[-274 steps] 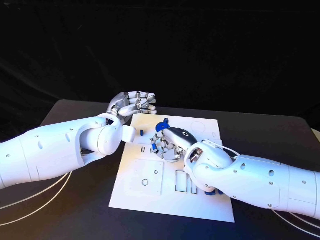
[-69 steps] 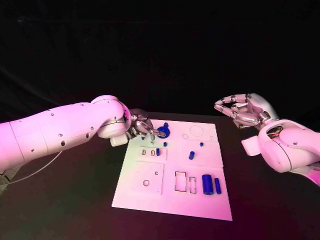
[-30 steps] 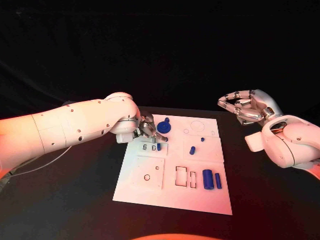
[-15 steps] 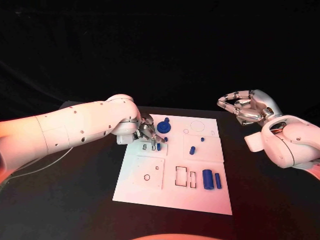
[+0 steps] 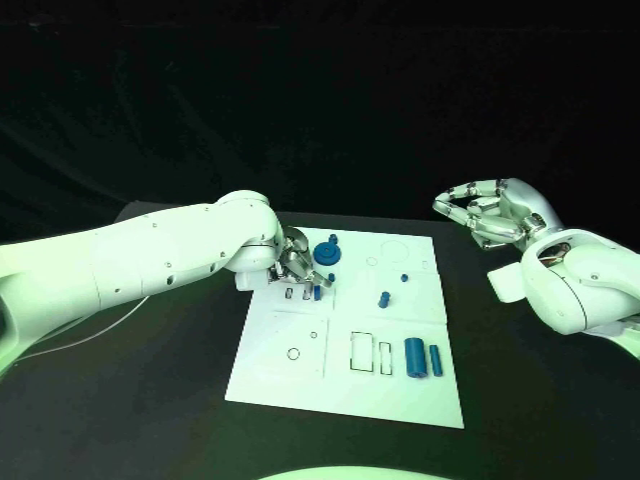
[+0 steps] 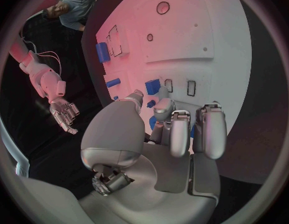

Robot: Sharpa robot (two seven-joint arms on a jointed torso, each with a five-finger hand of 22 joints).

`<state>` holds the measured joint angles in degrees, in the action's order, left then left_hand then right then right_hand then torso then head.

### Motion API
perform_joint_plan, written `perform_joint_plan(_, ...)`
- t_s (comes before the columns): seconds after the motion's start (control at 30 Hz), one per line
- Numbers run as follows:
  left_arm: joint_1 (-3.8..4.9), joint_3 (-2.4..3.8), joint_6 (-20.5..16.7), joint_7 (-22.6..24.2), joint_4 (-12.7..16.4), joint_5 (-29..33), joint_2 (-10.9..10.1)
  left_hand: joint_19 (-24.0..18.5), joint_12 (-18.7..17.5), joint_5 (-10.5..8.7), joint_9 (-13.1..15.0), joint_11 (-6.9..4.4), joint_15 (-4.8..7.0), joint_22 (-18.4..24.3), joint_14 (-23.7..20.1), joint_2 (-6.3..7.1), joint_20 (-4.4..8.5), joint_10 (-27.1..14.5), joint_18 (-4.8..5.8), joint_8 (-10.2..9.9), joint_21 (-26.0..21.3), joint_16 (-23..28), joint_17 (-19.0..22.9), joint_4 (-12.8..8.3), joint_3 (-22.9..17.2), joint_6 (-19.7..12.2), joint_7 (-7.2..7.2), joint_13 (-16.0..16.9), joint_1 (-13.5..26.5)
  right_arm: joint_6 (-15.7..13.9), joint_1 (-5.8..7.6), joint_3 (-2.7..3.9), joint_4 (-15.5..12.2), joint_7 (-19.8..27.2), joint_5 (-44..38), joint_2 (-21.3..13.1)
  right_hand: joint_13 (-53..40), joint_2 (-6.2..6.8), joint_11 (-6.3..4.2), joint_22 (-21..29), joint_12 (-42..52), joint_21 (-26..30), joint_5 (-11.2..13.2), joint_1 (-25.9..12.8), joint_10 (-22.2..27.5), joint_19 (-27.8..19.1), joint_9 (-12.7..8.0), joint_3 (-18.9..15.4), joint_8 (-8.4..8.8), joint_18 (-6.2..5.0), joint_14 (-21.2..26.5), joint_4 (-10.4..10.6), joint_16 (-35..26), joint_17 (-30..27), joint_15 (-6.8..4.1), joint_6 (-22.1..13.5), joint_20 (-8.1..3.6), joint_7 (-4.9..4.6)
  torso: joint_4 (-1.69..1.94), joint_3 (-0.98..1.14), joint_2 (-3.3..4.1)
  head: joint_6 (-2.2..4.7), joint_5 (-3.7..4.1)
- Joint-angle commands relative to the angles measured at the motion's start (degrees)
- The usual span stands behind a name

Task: Assemble the parts on the task board

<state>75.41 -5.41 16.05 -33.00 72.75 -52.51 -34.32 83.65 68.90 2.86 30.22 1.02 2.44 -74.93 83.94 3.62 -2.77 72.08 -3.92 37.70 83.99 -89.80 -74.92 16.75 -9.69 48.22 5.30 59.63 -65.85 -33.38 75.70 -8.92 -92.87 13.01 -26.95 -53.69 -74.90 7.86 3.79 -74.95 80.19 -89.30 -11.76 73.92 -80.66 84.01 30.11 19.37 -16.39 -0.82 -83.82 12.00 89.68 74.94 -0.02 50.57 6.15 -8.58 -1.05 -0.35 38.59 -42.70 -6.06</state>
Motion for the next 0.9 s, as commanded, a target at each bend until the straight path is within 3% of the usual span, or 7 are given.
perform_joint_plan(0.03, -0.02, 0.01, 1.2, 0.8, 0.0, 0.7, 0.2, 0.2, 0.2, 0.0, 0.2, -0.12, 0.23, -1.7, 6.1, -0.01, 0.08, -0.1, 1.19, 0.2, 0.2, -0.2, -15.1, 0.0, -1.0, -0.5, -0.15, 0.1, -0.9, 0.9, -0.04, -0.01, 0.0, 0.1, -0.6, 0.1, -4.3, 0.09, 0.05, -14.4, -0.2, 0.4, -0.3, 0.2, 0.2, 5.3, 0.1, 0.0, -0.31, 0.52, -5.8, 0.4, -0.1, 13.6, -0.16, -0.5, -0.28, 0.03, 0.02, 0.0, -0.03, -0.13, 0.03)
perform_joint_plan(0.47, -0.03, 0.0, 1.7, 1.0, 0.0, 2.4, 0.2, 0.4, -0.1, 0.02, 0.9, -0.38, 0.44, -2.5, 6.1, 1.35, 0.2, -0.4, 1.31, -0.2, 0.6, -0.2, -15.1, -0.5, -8.7, -0.7, -0.39, -0.1, -5.0, 0.7, -0.11, -0.04, 0.4, 0.1, -0.5, 0.3, -4.4, 0.01, 0.06, -14.3, -0.1, 0.4, -0.4, 0.2, 0.1, 5.3, 0.1, 0.1, -0.4, 0.5, -5.8, 0.4, -0.2, 13.5, -0.14, -0.5, -0.26, 0.03, -0.02, 0.03, 0.04, -0.55, -0.02)
perform_joint_plan(0.7, -0.03, 0.0, 1.7, 1.2, 0.0, 3.2, 0.2, 0.4, -0.4, -0.04, 1.5, -0.33, 0.51, -2.9, 6.1, 3.62, 0.31, -0.5, 1.35, -0.5, 0.8, -0.2, -15.1, -0.4, -17.0, -0.3, -0.46, -0.3, -6.6, 0.7, -0.12, -0.05, 0.4, 0.1, -0.4, 0.3, -4.4, 0.01, 0.06, -14.3, -0.1, 0.4, -0.4, 0.2, 0.1, 5.3, 0.1, 0.1, -0.4, 0.5, -5.8, 0.4, -0.2, 13.5, -0.14, -0.5, -0.26, 0.03, 0.01, 0.01, 0.06, -0.91, -0.22)
perform_joint_plan(0.9, -0.03, -0.01, 1.7, 1.4, 0.0, 3.8, 0.2, 0.4, -0.6, 0.07, 2.2, -0.51, 0.58, -3.1, 6.1, 4.89, 0.37, -0.4, 1.38, -0.6, 0.9, -0.2, -15.1, -2.3, -24.4, -0.3, -0.49, -0.3, -7.4, 0.7, -0.12, -0.05, 0.5, 0.2, -0.3, 0.4, -4.5, -0.02, 0.06, -14.3, -0.1, 0.5, -0.5, 0.3, 0.1, 5.2, 0.1, 0.1, -0.43, 0.48, -5.8, 0.4, -0.2, 13.5, -0.14, -0.5, -0.26, 0.04, -0.01, 0.04, 0.03, -1.02, -0.23)
